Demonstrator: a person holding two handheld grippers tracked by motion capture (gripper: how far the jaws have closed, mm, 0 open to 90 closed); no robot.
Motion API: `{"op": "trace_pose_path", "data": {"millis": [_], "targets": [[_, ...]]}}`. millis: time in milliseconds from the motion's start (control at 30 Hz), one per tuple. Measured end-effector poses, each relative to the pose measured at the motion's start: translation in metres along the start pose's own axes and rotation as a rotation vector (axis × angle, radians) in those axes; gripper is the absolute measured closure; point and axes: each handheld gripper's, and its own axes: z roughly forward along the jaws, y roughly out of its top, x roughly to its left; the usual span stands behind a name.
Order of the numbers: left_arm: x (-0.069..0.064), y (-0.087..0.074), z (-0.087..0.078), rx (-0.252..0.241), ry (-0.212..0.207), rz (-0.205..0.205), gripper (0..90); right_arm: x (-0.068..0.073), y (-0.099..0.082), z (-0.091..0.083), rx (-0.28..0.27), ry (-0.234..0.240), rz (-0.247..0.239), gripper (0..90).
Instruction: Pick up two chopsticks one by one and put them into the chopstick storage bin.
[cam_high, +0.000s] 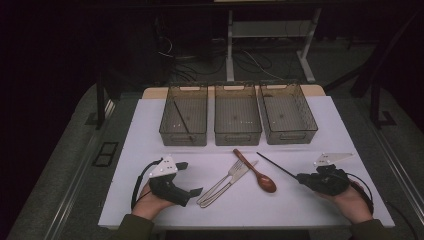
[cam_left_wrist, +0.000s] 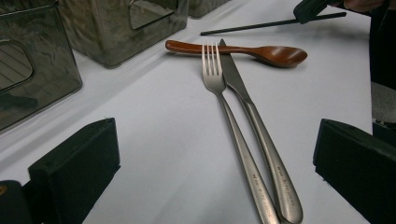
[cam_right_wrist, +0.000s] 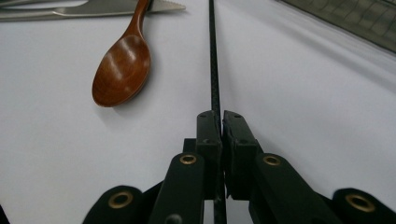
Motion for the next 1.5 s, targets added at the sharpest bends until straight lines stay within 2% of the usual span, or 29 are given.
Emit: {"op": "trace_pose_path", "data": {"millis": [400, 767, 1067, 1333, 1500], "targets": [[0.000, 0.000, 0.001, 0.003, 0.001, -0.001, 0.0, -0.004, 0.005, -0.014, -0.096, 0.015, 0.021, 85.0], [0.000, 0.000, 0.001, 0.006, 0.000, 0.004, 0.0, -0.009, 0.011, -0.025, -0.183, 0.075, 0.036, 84.9], [0.000, 0.000, 0.001, 0.002, 0.000, 0.000, 0.0, -0.008, 0.021, -0.027, -0.220, 0.116, -0.001, 84.9], [0.000, 0.000, 0.002, 0.006, -0.001, 0.001, 0.0, -0.004, 0.039, -0.024, -0.244, 0.137, -0.031, 84.9], [0.000, 0.000, 0.002, 0.004, 0.000, -0.001, 0.0, -0.002, 0.052, -0.022, -0.272, 0.159, -0.030, 84.9]]}}
